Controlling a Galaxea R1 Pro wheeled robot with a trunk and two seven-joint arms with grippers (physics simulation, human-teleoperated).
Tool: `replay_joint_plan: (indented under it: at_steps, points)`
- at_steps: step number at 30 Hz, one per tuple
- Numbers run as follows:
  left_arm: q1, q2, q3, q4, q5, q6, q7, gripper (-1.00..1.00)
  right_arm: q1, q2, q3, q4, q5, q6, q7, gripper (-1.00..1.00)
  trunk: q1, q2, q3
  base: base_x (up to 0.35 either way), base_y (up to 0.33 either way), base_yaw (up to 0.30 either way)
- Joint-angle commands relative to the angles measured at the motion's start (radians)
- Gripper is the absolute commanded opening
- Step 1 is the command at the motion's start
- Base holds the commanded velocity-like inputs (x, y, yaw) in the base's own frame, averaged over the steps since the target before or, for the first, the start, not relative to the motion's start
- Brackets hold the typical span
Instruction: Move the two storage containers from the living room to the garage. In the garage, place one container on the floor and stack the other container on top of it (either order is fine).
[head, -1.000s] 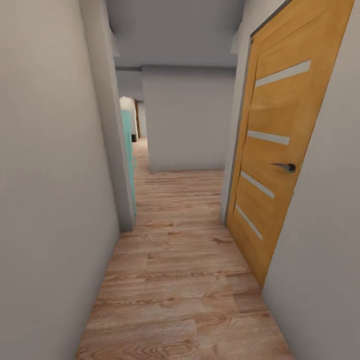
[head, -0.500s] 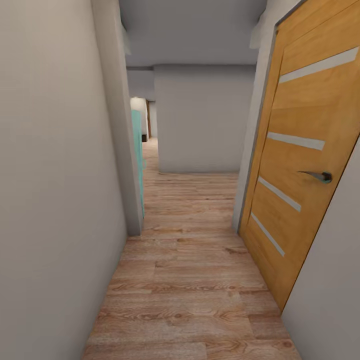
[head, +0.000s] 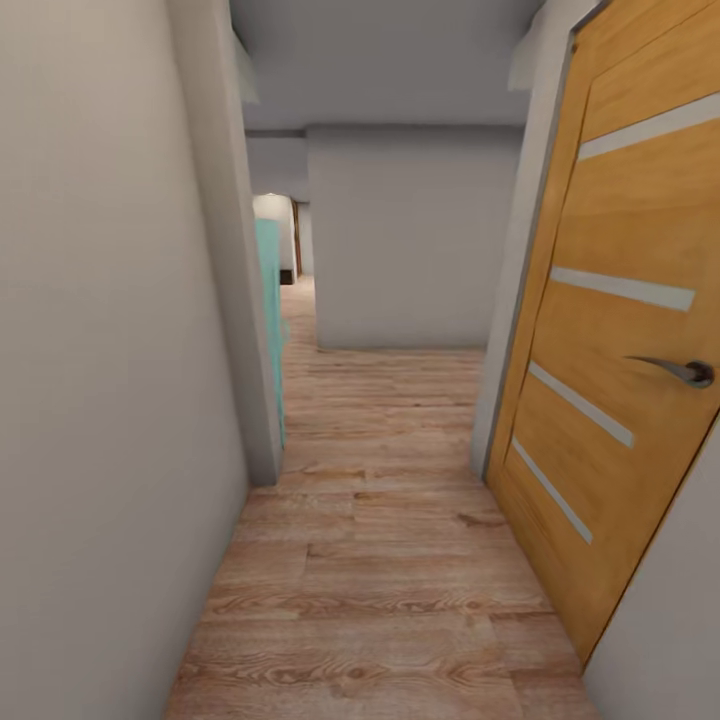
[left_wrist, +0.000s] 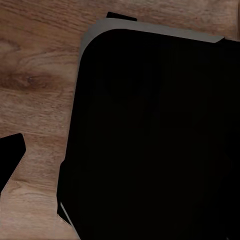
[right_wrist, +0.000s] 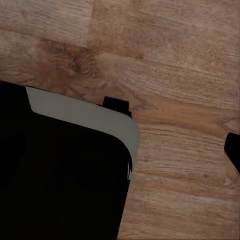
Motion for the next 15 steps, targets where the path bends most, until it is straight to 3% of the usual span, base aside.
replay_joint_plan:
  at_steps: [1, 15]
  points:
    - [0.000, 0.000, 0.000, -0.001, 0.006, -0.001, 0.001, 1.00, -0.001, 0.003, 0.009, 0.001, -0.009, -0.002, 0.004, 1.00, 0.001, 0.000, -0.001, 0.322, 0.000, 0.000]
    - [0.000, -0.001, 0.001, 0.000, 0.006, -0.001, 0.000, 1.00, -0.001, 0.007, 0.005, -0.002, -0.014, 0.002, 0.004, 1.00, 0.001, 0.000, -0.001, 0.322, 0.000, 0.000]
